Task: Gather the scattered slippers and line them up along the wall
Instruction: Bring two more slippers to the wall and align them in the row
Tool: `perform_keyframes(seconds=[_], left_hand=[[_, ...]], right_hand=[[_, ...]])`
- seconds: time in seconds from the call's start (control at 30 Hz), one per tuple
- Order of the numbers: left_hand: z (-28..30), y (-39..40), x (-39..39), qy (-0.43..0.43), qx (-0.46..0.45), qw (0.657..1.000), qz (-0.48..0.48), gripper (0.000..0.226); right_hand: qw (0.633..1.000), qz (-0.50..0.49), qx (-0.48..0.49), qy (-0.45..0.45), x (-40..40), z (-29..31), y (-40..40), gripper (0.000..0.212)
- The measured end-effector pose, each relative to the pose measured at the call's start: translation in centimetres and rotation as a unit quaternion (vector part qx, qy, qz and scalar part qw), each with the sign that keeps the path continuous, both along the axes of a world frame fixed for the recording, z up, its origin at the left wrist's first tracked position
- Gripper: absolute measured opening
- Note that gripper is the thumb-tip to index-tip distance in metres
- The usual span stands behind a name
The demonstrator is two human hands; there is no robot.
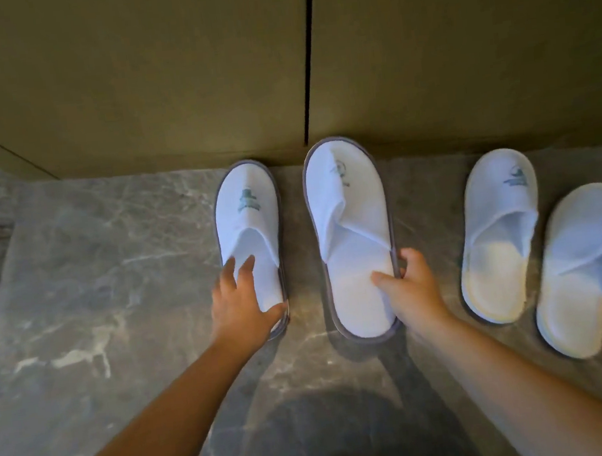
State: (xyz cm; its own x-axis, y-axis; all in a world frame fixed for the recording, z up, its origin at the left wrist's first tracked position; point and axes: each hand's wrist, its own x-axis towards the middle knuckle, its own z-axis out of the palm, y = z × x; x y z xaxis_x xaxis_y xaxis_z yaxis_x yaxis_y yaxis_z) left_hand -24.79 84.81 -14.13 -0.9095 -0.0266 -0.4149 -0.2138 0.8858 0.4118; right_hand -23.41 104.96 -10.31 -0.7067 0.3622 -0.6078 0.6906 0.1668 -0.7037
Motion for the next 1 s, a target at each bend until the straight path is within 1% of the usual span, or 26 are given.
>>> perform_keyframes(seconds=[0.13, 0.23, 0.33, 0.4, 0.47, 0.53, 0.6, 0.67, 0.77, 0.9, 1.0], left_hand=[[-1.5, -0.4, 0.0, -0.022, 0.011, 0.999, 0.030, 0.093], [-3.0, -0.7, 0.6, -0.023, 0.009, 0.999, 0.030, 0.100], [-4.5, -0.4, 1.1, -0.033, -0.007, 0.999, 0.037, 0.106], [-5.2, 0.0, 1.3, -0.032, -0.024, 0.999, 0.029, 0.106], [-5.7, 0.2, 1.5, -0.023, -0.033, 0.999, 0.028, 0.105], [-5.8, 0.2, 1.5, -0.016, -0.032, 0.999, 0.032, 0.105], [-5.8, 0.2, 1.6, -0.019, -0.021, 0.999, 0.042, 0.105], [-5.7, 0.1, 1.8, -0.018, -0.008, 0.999, 0.051, 0.105], [-5.4, 0.1, 1.9, -0.015, 0.005, 0.998, 0.055, 0.103], [-5.2, 0.1, 1.7, -0.021, 0.009, 0.998, 0.062, 0.099], [-5.3, 0.1, 1.9, -0.016, 0.000, 0.998, 0.069, 0.094]], right_hand=[[0.998, -0.016, 0.028, -0.045, -0.1, -1.4, -1.5, 0.053], [0.998, -0.042, 0.027, -0.035, -0.3, -3.2, -2.5, 0.052], [0.998, -0.032, 0.021, -0.042, 0.0, -5.1, -3.0, 0.050], [0.998, -0.024, 0.035, -0.053, 0.4, -6.2, -2.8, 0.050], [0.994, 0.004, 0.096, -0.044, 0.7, -7.0, -2.8, 0.057], [0.980, 0.056, 0.190, -0.017, 0.6, -7.3, -2.9, 0.072], [0.963, 0.101, 0.250, -0.008, 0.7, -7.3, -3.5, 0.089], [0.949, 0.143, 0.279, -0.026, 1.2, -7.6, -4.4, 0.104], [0.929, 0.195, 0.308, -0.070, 2.4, -8.3, -6.1, 0.115], [0.919, 0.207, 0.329, -0.068, 2.4, -9.0, -6.8, 0.120], [0.916, 0.226, 0.328, -0.039, 2.5, -9.3, -6.9, 0.116]])
